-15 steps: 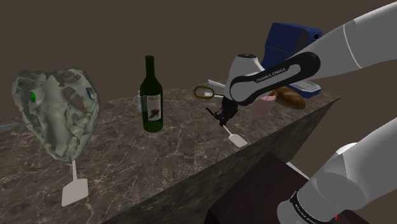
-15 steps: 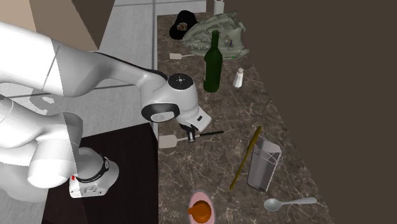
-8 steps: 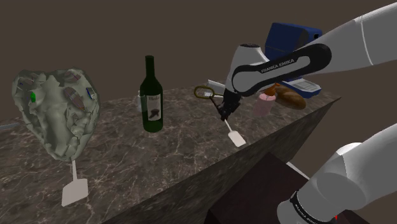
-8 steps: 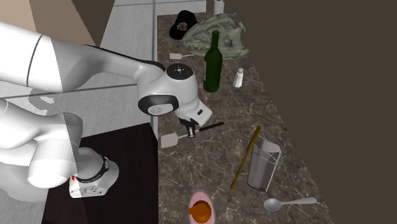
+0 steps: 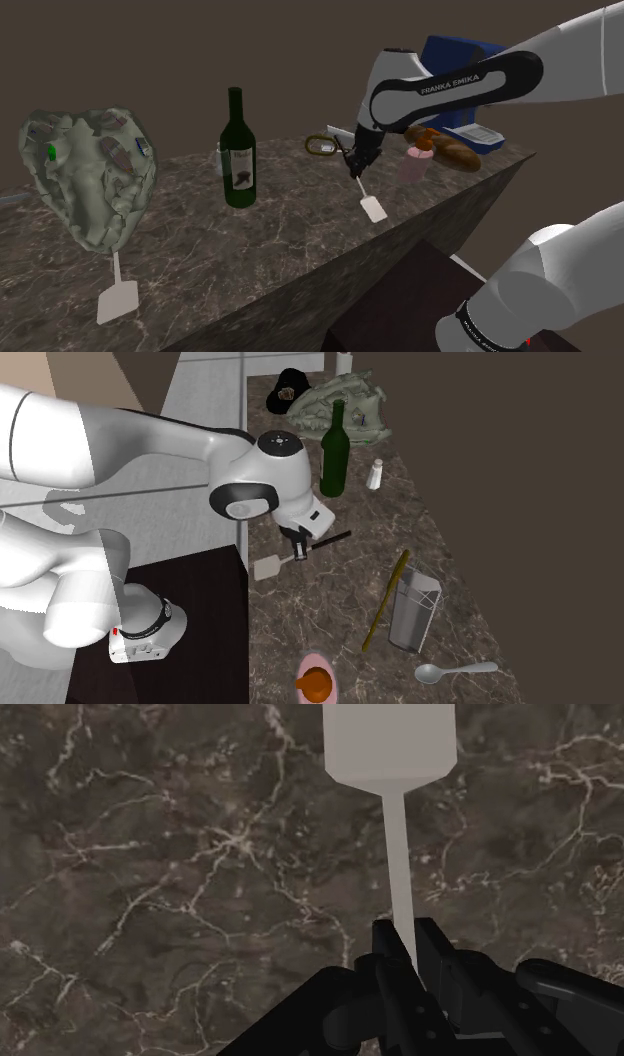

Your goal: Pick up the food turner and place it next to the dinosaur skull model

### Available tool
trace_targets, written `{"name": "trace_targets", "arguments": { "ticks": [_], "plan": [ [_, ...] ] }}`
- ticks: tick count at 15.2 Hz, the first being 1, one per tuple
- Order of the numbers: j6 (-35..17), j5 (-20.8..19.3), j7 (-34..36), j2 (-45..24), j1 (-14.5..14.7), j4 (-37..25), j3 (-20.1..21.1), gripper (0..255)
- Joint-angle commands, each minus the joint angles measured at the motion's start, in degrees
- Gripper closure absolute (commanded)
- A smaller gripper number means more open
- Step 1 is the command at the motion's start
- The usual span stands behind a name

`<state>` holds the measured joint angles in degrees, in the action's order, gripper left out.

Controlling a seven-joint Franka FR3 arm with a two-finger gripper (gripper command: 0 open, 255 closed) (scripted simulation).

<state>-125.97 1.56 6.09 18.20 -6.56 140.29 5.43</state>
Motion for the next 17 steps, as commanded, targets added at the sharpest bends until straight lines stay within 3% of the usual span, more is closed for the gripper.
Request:
{"name": "trace_targets", "arguments": {
  "ticks": [1,17],
  "plan": [
    [1.65,0.04,0.03,0.74,0.04,-0.88,-0.01,255],
    [14.55,0.05,-0.14,3.98,0.00,-10.55,-0.39,255]
  ]
}}
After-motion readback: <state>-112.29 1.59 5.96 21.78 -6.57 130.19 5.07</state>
